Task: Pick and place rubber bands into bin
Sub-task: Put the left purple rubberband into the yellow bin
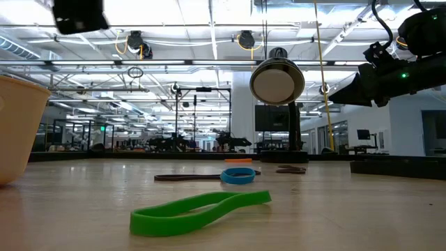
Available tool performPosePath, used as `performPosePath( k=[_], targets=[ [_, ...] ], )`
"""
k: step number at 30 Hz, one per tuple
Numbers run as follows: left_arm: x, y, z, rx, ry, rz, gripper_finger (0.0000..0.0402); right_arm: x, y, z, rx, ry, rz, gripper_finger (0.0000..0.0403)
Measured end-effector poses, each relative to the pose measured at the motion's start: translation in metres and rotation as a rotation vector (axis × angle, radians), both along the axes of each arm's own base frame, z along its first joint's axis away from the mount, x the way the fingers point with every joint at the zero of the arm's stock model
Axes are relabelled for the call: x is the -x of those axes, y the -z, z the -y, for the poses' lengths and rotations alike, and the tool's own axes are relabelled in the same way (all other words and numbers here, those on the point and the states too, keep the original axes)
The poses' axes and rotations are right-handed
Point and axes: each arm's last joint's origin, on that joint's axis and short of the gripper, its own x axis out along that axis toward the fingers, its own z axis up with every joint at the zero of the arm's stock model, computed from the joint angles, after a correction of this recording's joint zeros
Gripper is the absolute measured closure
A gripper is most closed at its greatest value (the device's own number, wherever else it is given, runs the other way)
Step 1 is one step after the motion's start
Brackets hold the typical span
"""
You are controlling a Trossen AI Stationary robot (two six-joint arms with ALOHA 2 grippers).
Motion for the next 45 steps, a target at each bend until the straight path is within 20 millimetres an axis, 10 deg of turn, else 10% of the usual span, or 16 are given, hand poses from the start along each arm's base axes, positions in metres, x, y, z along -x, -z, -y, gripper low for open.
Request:
performPosePath(
  k=[19, 45],
  targets=[
    [-0.032, -0.010, -0.046, -0.405, 0.144, 0.230, 0.0188, 0.000, 0.000, 0.000, 0.001, 0.000, -0.002, 0.0273],
    [-0.105, 0.102, -0.047, -0.458, 0.390, -0.001, 0.0188, 0.000, 0.001, 0.000, -0.002, 0.001, -0.007, 0.0273]
  ],
)
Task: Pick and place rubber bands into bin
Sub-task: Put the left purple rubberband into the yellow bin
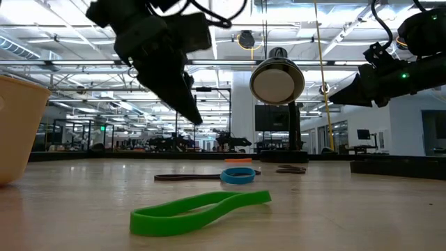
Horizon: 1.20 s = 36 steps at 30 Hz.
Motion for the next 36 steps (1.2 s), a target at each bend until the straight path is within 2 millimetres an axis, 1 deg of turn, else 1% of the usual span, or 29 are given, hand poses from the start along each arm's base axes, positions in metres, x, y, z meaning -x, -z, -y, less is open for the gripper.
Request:
performPosePath(
  k=[6, 15, 18, 22, 31, 33, 36],
  targets=[
    [-0.007, 0.021, 0.012, 0.024, 0.022, -0.026, 0.0188, 0.000, 0.000, 0.000, 0.000, -0.001, 0.000, 0.0273],
    [-0.006, 0.045, 0.038, -0.002, 0.054, -0.069, 0.0188, 0.000, 0.000, 0.000, -0.001, -0.001, -0.003, 0.0273],
    [-0.006, 0.053, 0.043, -0.035, 0.045, -0.080, 0.0188, 0.000, 0.000, 0.000, -0.002, -0.001, -0.004, 0.0273],
    [-0.007, 0.062, 0.045, -0.019, 0.019, -0.102, 0.0188, 0.000, 0.001, 0.000, -0.004, -0.001, -0.008, 0.0273],
    [-0.008, 0.064, 0.044, 0.015, -0.041, -0.112, 0.0192, 0.000, 0.001, 0.000, -0.003, -0.001, -0.008, 0.0273],
    [-0.008, 0.064, 0.044, 0.015, -0.043, -0.113, 0.0205, 0.000, 0.001, 0.000, -0.003, -0.001, -0.008, 0.0273],
    [-0.007, 0.065, 0.044, 0.014, -0.045, -0.115, 0.0240, 0.000, 0.001, 0.000, -0.003, -0.001, -0.008, 0.0273]
  ],
)
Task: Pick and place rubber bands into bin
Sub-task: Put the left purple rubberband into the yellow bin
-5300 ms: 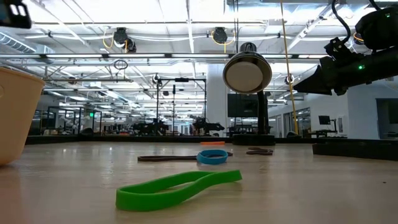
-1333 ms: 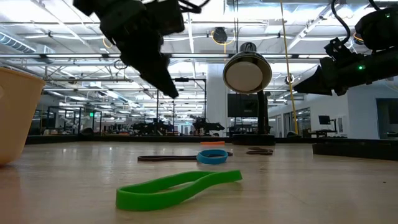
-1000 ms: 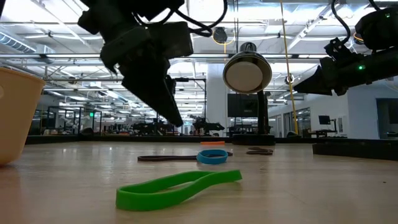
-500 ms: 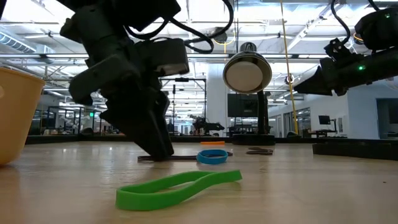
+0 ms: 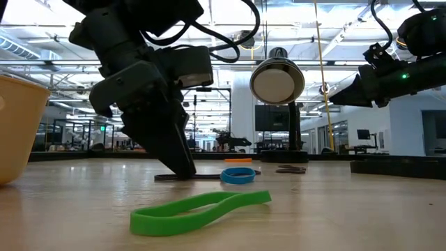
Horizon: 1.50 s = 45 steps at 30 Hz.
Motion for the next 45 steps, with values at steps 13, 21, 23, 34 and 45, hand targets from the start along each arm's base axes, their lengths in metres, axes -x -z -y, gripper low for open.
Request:
performPosePath(
  k=[13, 21, 23, 34, 45],
  targets=[
    [0.000, 0.001, 0.000, -0.003, 0.007, 0.002, 0.0394, 0.000, 0.000, 0.000, 0.000, 0.000, 0.001, 0.0273],
    [0.003, -0.007, -0.002, -0.024, 0.062, -0.005, 0.0397, 0.000, 0.000, 0.000, 0.000, 0.000, 0.001, 0.0273],
    [0.007, -0.014, -0.006, -0.033, 0.074, -0.018, 0.0397, 0.000, 0.000, 0.000, 0.002, 0.000, 0.005, 0.0273],
    [0.031, -0.096, -0.026, -0.032, 0.082, 0.149, 0.0399, 0.000, -0.001, 0.000, 0.004, 0.000, 0.011, 0.0273],
    [0.096, -0.184, -0.020, 0.124, 0.097, 0.370, 0.0400, 0.000, -0.001, 0.000, 0.005, 0.000, 0.015, 0.0273]
  ],
)
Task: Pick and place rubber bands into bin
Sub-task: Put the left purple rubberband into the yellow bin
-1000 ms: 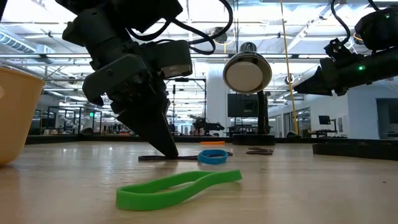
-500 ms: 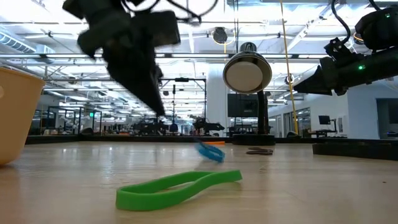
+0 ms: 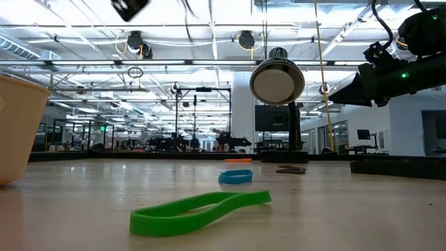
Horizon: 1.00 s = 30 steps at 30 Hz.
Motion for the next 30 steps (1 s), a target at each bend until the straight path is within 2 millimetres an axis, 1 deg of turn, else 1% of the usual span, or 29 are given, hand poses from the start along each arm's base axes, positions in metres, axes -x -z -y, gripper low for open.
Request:
performPosePath(
  k=[3, 6, 10, 13, 17, 20, 23, 26, 30],
  targets=[
    [0.022, -0.010, 0.008, 0.081, -0.005, -0.032, 0.0400, 0.000, 0.000, 0.000, 0.000, 0.000, 0.000, 0.0273],
    [0.043, -0.013, 0.018, 0.176, -0.026, -0.113, 0.0400, 0.000, 0.000, 0.000, 0.000, 0.000, 0.000, 0.0273],
    [0.061, -0.009, 0.034, 0.278, -0.069, -0.242, 0.0400, 0.000, 0.000, 0.000, 0.000, 0.000, 0.000, 0.0273],
    [0.070, -0.002, 0.046, 0.318, -0.105, -0.341, 0.0401, 0.000, 0.000, 0.000, 0.000, 0.000, 0.000, 0.0273],
    [0.075, 0.012, 0.062, 0.302, -0.153, -0.454, 0.0401, 0.000, 0.000, 0.000, 0.000, 0.000, 0.000, 0.0273],
    [0.075, 0.027, 0.072, 0.258, -0.202, -0.539, 0.0401, 0.000, 0.000, 0.000, 0.000, 0.000, 0.000, 0.0273],
    [0.073, 0.043, 0.081, 0.202, -0.236, -0.632, 0.0401, 0.000, 0.000, 0.000, -0.008, 0.001, 0.006, 0.0273],
    [0.067, 0.061, 0.091, 0.146, -0.231, -0.711, 0.0401, 0.000, 0.000, 0.000, -0.039, 0.007, 0.032, 0.0273],
    [0.060, 0.082, 0.099, 0.057, -0.222, -0.763, 0.0398, 0.000, 0.000, 0.000, -0.076, 0.013, 0.063, 0.0273]
  ],
)
